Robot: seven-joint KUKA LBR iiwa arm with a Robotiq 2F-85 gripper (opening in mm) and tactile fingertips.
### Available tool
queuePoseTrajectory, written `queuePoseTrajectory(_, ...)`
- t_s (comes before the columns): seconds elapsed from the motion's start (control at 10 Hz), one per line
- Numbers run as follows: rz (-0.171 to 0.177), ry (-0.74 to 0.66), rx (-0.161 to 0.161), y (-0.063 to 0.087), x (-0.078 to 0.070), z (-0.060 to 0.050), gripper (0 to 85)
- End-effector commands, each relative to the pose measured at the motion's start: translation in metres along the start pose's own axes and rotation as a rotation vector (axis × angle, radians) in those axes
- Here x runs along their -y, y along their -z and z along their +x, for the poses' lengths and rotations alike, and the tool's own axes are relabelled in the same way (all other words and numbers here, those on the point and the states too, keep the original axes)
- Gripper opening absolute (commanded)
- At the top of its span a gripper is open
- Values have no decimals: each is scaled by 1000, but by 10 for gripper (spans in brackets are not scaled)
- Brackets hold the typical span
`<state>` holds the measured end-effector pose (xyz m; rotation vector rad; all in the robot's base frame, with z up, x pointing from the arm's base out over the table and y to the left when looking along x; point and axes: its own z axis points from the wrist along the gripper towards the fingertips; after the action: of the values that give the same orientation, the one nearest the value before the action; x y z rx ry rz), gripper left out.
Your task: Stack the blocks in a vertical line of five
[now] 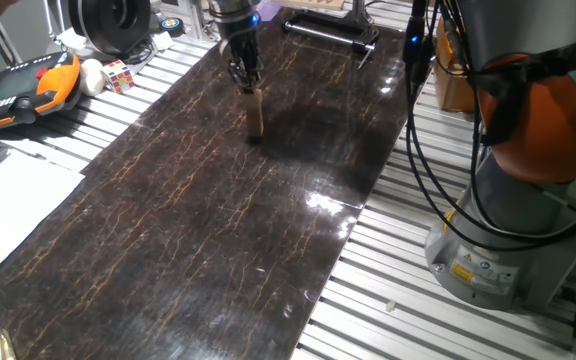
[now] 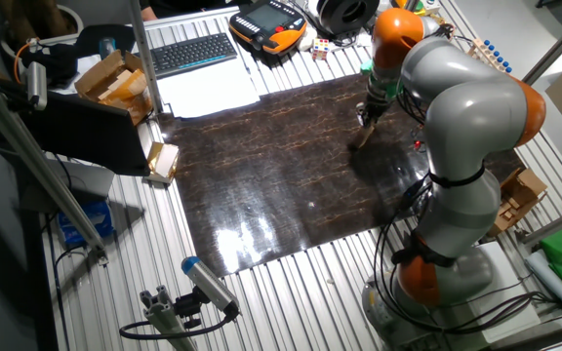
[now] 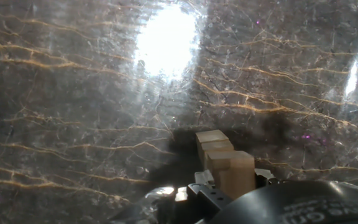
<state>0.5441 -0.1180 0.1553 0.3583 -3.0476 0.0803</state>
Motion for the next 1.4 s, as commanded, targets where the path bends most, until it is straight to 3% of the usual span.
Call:
queuePoseTrajectory(0.0, -4, 1, -1, -1, 0, 0, 20)
queuePoseTrajectory(0.8, -10, -1, -18, 0, 0, 1, 20)
queuePoseTrajectory(1.0, -7, -16, -24, 0, 0, 1, 90)
queuePoseTrajectory(1.3, 8, -31, -18, 0, -1, 1, 273)
